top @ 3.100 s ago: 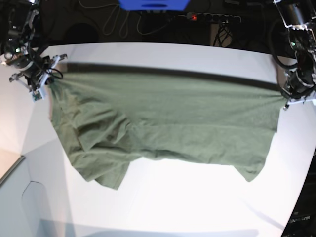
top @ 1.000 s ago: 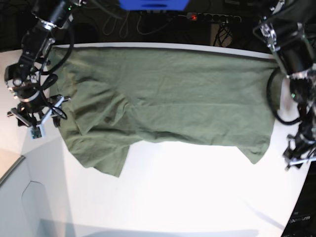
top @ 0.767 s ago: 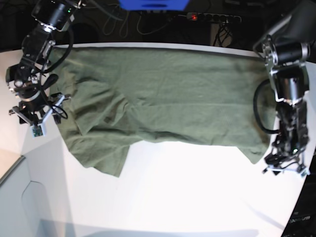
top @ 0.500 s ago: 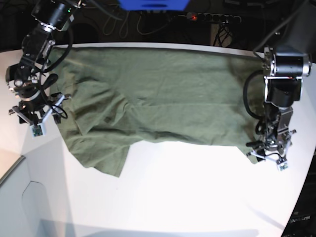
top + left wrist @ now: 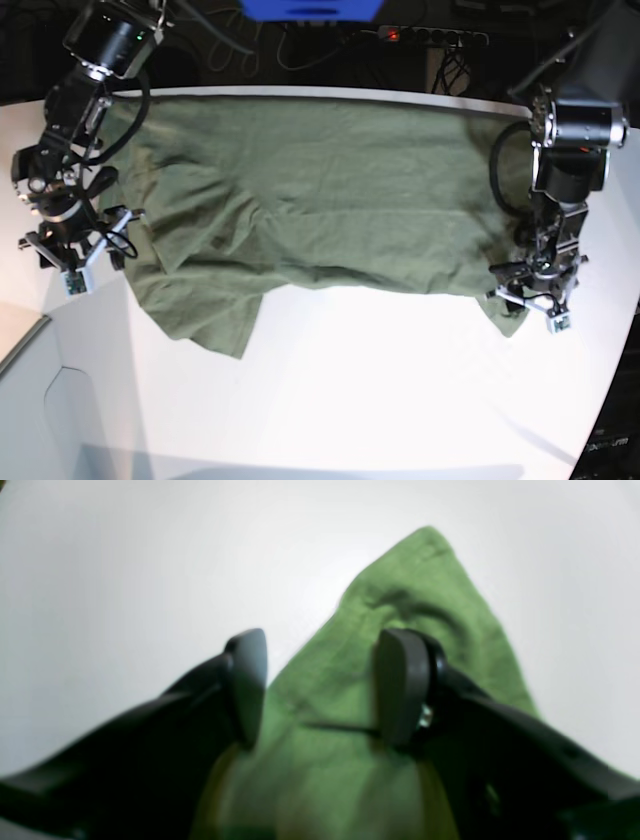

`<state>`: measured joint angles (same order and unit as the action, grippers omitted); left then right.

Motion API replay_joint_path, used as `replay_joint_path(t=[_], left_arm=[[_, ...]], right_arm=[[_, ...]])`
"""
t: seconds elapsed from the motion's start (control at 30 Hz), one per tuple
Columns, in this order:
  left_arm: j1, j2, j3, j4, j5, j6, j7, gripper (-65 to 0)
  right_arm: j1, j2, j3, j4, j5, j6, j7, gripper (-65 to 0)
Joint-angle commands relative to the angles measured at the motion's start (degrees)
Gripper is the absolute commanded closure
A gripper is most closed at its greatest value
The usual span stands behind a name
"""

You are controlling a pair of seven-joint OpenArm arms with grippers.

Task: Layout the t-shirt on the table in an organized manner, then fold the t-shirt properly
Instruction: 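Release the shirt and move both grippers to its opposite edge, then grasp the shirt's opposite edge corners with both grippers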

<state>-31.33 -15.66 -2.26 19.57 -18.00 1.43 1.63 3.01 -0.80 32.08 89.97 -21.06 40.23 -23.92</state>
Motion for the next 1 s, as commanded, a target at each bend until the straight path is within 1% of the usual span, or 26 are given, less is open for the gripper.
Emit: replay_joint_path(t=[0.0,0.37,0.4,0.43,0.47,0.53,0.6,0.67,0.7,0.77,0.83,0.9,0.97], left_arm=[[-1.7,-0.6,0.0,0.8,0.4,-0.1,-1.1,-34.0],[-1.9,-1.1,0.0,0.8,0.5,-0.1,-1.1,-33.6],[-1.9,-1.1,0.0,0.8,0.5,-0.1,-1.1,-32.2],[-1.9,-1.1,0.0,0.8,0.5,-0.1,-1.1,-29.2],[-1.8,-1.1,0.0,0.8,0.5,-0.1,-1.1,-24.4],[-1.7,-1.2,0.1,0.8,0.5,-0.1,-1.1,-13.1],[-1.7,-1.2,0.1,0.8,0.5,-0.1,-1.1,0.0],[-1.7,-1.2,0.1,0.8,0.5,-0.1,-1.1,-0.4],[-1.7,-1.2,0.1,0.8,0.5,-0.1,-1.1,-1.9],[-1.8,-1.2,0.1,0.8,0.5,-0.1,-1.0,0.0],[-1.9,-1.2,0.1,1.4,0.5,-0.1,0.9,-0.2],[-2.1,-1.2,-0.3,1.8,0.5,0.0,4.0,-0.1],[-2.1,-1.2,-0.4,3.9,0.3,0.0,5.4,-0.1]], right_arm=[[1.1,0.7,0.1,1.0,0.5,-0.2,1.4,-37.6],[2.0,0.7,0.0,-0.1,0.5,-0.2,1.4,-37.6],[2.0,0.7,0.0,-0.9,0.5,-0.2,1.4,-37.6],[2.2,0.8,0.0,-1.6,0.5,-0.2,1.4,-37.6],[2.4,0.8,0.0,-2.1,0.5,-0.2,1.4,-37.5],[2.5,0.9,0.1,-2.7,0.5,-0.2,1.4,-37.5],[2.5,1.4,0.1,-2.7,0.5,-0.2,1.4,-37.5],[2.5,1.4,0.1,-2.7,0.5,-0.2,1.4,-37.5],[2.6,1.4,0.1,-2.7,0.5,-0.2,1.4,-37.5],[3.8,1.5,0.1,-2.7,0.5,-0.2,1.4,-37.6],[4.7,1.5,0.1,-3.7,0.5,-0.2,1.4,-37.6],[6.2,1.5,0.0,-4.9,0.5,-0.2,1.4,-37.6],[7.2,1.6,0.0,-5.6,0.5,-0.2,1.4,-37.6]])
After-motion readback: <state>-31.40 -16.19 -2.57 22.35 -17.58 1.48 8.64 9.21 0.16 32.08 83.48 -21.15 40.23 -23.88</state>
